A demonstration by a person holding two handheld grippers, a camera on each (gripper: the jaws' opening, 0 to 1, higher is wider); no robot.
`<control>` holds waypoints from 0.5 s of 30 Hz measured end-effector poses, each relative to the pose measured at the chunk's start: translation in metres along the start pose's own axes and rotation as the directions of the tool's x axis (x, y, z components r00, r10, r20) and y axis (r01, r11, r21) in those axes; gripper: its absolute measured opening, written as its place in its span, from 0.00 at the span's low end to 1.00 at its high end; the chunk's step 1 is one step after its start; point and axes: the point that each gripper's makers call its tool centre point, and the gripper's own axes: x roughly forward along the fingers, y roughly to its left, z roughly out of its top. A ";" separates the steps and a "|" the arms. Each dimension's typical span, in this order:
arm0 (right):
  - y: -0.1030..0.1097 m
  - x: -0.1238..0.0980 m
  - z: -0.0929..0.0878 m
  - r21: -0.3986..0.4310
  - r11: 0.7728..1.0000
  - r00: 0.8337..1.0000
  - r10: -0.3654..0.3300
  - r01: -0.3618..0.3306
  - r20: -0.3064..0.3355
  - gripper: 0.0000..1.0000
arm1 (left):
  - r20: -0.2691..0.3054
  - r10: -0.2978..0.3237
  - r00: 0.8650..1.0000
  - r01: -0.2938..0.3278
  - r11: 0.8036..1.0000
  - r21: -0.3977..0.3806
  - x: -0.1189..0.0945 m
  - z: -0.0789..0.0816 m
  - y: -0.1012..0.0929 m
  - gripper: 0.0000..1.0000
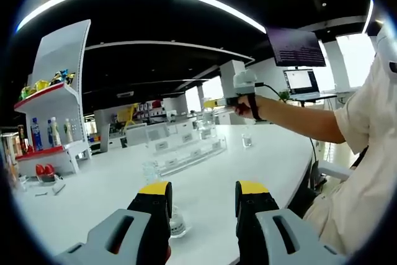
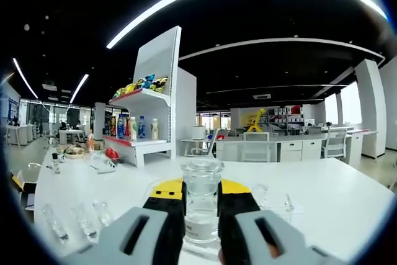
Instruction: Identify the label on the chemical reagent bottle, grasp the chemical reagent bottle, and place it in the designated position on the reagent rack
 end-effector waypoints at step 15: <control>-0.007 0.007 0.010 0.010 1.000 0.999 -0.009 0.009 0.039 0.19 | -0.014 -0.016 1.000 0.016 1.000 0.012 0.007 0.001 -0.006 0.42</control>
